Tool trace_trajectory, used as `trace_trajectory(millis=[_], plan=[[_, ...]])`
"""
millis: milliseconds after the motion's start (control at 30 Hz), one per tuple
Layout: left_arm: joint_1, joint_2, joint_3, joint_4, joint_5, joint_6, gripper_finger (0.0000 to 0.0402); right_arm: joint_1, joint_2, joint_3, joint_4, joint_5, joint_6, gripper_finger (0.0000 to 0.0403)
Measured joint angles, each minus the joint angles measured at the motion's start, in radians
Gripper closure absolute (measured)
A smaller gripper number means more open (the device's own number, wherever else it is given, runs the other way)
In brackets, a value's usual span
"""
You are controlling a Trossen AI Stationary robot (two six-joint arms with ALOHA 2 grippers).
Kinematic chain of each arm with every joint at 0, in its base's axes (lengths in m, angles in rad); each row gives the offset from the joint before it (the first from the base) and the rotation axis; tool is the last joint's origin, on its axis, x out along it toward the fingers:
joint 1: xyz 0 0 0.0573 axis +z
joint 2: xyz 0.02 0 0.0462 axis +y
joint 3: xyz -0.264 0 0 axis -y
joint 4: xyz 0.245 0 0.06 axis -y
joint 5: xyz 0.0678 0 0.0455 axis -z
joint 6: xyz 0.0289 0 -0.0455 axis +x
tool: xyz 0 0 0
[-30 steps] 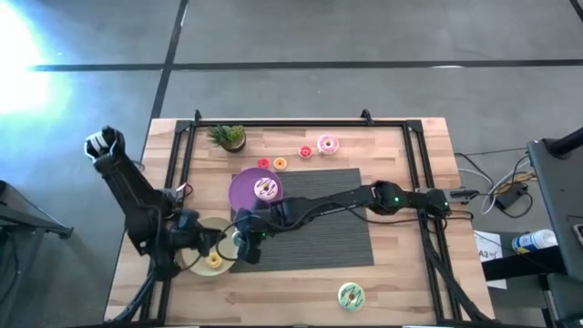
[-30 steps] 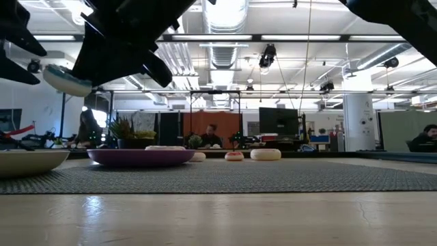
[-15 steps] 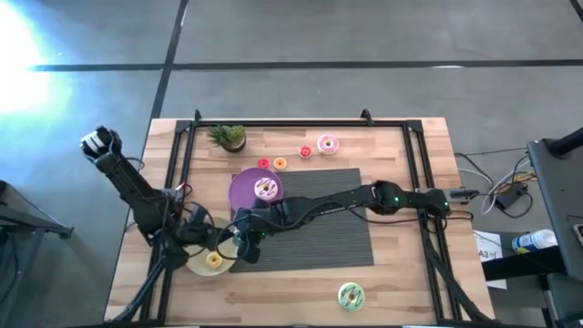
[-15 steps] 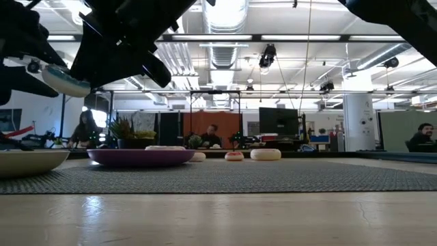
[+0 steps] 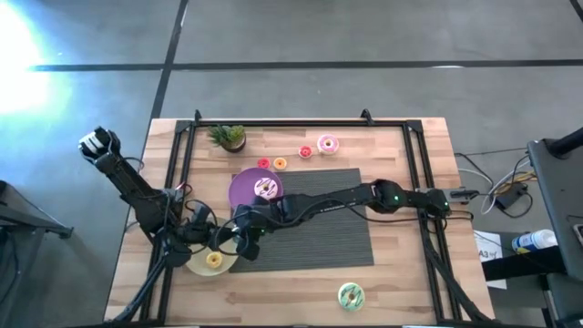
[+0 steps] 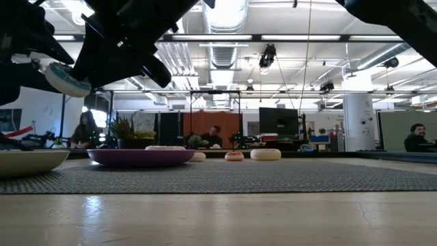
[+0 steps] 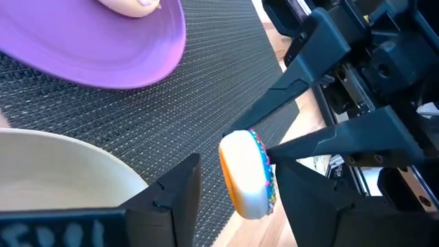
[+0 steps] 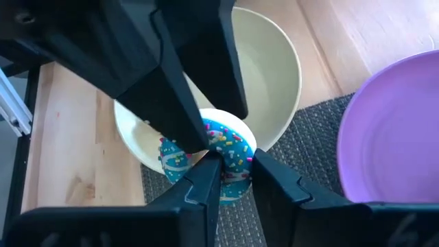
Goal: Pick & Place donuts
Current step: Put the small blue donut on the gray plate
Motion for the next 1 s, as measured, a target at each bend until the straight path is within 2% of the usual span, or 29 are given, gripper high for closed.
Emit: trace_trajectory(millis=[333, 433, 667, 800, 867, 1000], plan=[[0.004, 0.001, -0.013, 0.009, 0.014, 0.039, 0.0247, 0.000, 0.000, 0.000, 0.017, -0.005, -0.001, 0.0327], [0.006, 0.001, -0.013, 0.014, 0.020, 0.058, 0.0276, 0.001, 0.000, 0.000, 0.019, -0.005, -0.001, 0.0319], [0.006, 0.001, -0.013, -0.002, 0.039, 0.092, 0.0385, 0.001, -0.001, 0.000, 0.013, -0.050, 0.013, 0.0276], [0.007, 0.001, -0.013, -0.091, 0.049, 0.034, 0.0396, 0.003, -0.012, 0.000, -0.017, -0.079, 0.044, 0.0231], [0.007, 0.001, -0.006, -0.154, 0.096, 0.005, 0.0398, 0.010, -0.024, 0.000, -0.056, -0.079, 0.038, 0.0208], [0.006, 0.001, -0.008, -0.234, 0.272, -0.013, 0.0399, 0.020, -0.055, 0.000, -0.159, -0.073, -0.010, 0.0171]])
